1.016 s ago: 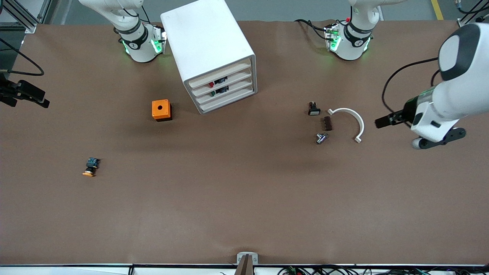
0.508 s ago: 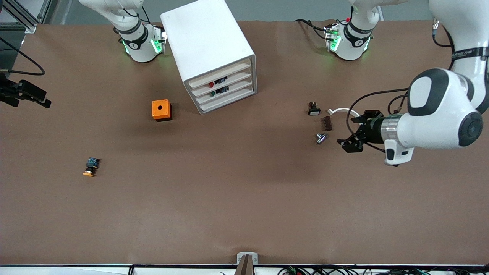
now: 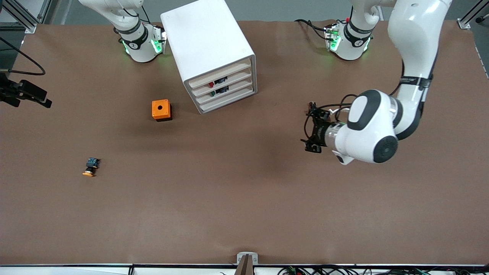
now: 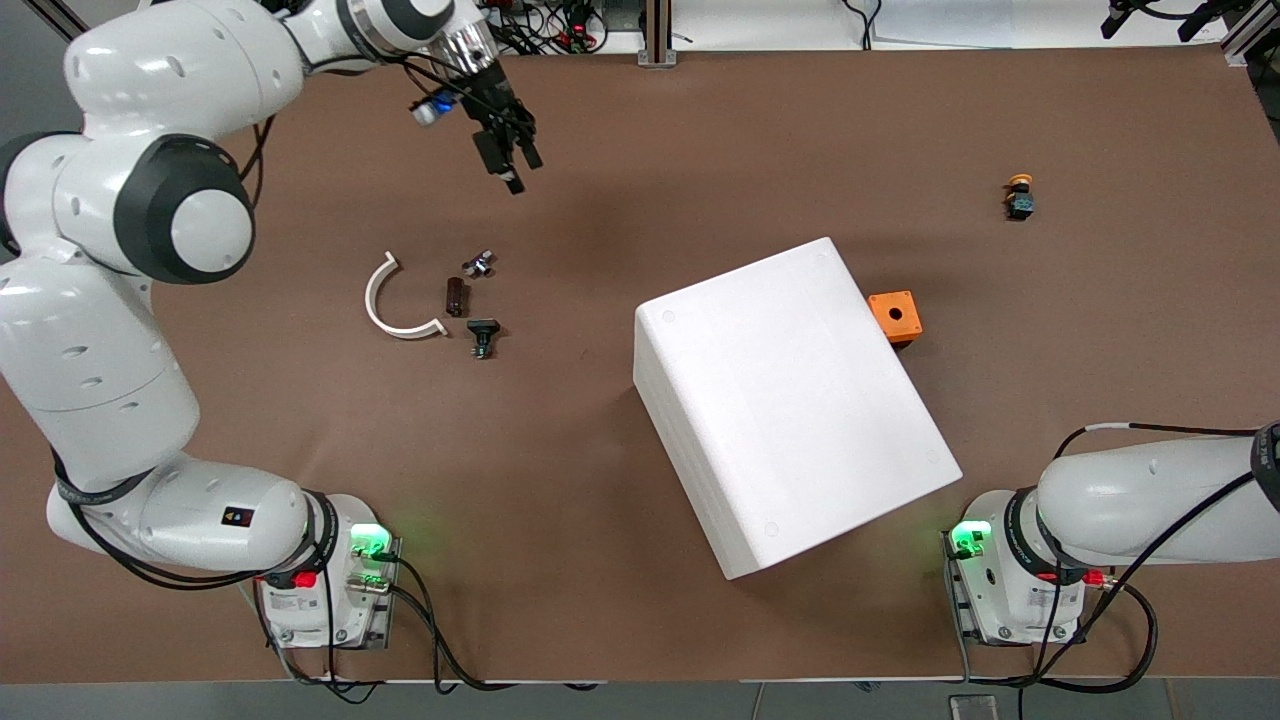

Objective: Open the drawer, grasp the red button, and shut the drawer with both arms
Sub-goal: 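Grasp the drawer handle with the left gripper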

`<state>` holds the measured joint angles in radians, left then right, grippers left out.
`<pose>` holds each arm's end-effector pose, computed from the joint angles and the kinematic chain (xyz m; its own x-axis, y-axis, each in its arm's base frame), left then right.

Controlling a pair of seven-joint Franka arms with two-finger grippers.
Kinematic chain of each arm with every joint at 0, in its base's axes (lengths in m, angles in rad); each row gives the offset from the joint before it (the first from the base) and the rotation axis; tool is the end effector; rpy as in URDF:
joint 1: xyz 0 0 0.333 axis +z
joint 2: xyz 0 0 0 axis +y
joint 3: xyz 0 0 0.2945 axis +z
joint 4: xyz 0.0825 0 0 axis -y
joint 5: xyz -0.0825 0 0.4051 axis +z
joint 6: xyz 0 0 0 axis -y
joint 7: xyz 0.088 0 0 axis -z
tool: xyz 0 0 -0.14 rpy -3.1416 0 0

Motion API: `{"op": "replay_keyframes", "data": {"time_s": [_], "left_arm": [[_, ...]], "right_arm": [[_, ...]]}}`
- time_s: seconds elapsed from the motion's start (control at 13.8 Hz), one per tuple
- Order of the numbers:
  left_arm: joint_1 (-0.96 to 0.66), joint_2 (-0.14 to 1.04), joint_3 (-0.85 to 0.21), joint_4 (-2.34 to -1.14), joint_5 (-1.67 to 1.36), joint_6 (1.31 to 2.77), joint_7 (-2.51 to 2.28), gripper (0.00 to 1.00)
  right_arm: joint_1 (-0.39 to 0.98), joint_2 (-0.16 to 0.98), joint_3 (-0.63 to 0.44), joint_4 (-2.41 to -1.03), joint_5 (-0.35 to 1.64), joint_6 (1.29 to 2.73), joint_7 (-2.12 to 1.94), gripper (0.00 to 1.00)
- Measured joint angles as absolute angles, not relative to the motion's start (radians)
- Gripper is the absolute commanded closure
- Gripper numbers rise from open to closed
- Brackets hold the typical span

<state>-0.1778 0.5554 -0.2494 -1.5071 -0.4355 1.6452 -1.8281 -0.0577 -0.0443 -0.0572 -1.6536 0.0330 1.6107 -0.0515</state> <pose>0.5787 -0.3065 0.2854 -0.0737 0.9254 -0.3717 0.8487 -0.1375 -0.5107 0.5623 -0.0609 0.5579 0.9979 -0.0647 0.0031 -0.0645 -0.9973 -0.0354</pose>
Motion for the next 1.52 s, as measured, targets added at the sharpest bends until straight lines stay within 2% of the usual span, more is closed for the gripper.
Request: {"op": "replay_keyframes", "data": {"time_s": [0.22, 0.29, 0.36, 0.51, 0.65, 1.09, 1.23, 1.38, 1.45, 1.52], "left_arm": [[-0.236, 0.62, -0.249, -1.507, -0.608, 1.642, -2.023, 0.0], [-0.255, 0.648, -0.25, -1.507, -0.665, 1.642, -2.084, 0.1], [-0.27, 0.675, -0.25, -1.507, -0.717, 1.642, -2.144, 0.26], [-0.305, 0.717, -0.25, -1.506, -0.774, 1.642, -2.253, 0.39], [-0.352, 0.748, -0.251, -1.506, -0.81, 1.641, -2.353, 0.42], [-0.478, 0.775, -0.252, -1.504, -0.872, 1.64, -2.472, 0.43], [-0.504, 0.783, -0.253, -1.504, -0.878, 1.64, -2.475, 0.47], [-0.524, 0.794, -0.253, -1.504, -0.879, 1.639, -2.475, 0.56], [-0.535, 0.798, -0.253, -1.504, -0.879, 1.638, -2.475, 0.65], [-0.543, 0.801, -0.253, -1.504, -0.879, 1.638, -2.475, 0.8]], "right_arm": [[-0.058, -0.045, -0.057, -1.654, 0.028, 1.611, -0.052, 0.0], [-0.058, -0.045, -0.057, -1.654, 0.025, 1.611, -0.052, 0.0], [-0.058, -0.045, -0.057, -1.654, 0.022, 1.611, -0.052, 0.0], [-0.058, -0.045, -0.057, -1.654, 0.019, 1.611, -0.052, 0.0], [-0.058, -0.045, -0.057, -1.654, 0.018, 1.611, -0.052, 0.0], [-0.058, -0.045, -0.057, -1.654, 0.018, 1.611, -0.052, 0.0], [-0.058, -0.045, -0.057, -1.654, 0.018, 1.608, -0.052, 0.0], [-0.058, -0.045, -0.058, -1.65, 0.017, 1.595, -0.052, 0.0], [-0.058, -0.045, -0.059, -1.647, 0.016, 1.59, -0.052, 0.0], [-0.058, -0.044, -0.06, -1.646, 0.016, 1.589, -0.052, 0.0]]}}
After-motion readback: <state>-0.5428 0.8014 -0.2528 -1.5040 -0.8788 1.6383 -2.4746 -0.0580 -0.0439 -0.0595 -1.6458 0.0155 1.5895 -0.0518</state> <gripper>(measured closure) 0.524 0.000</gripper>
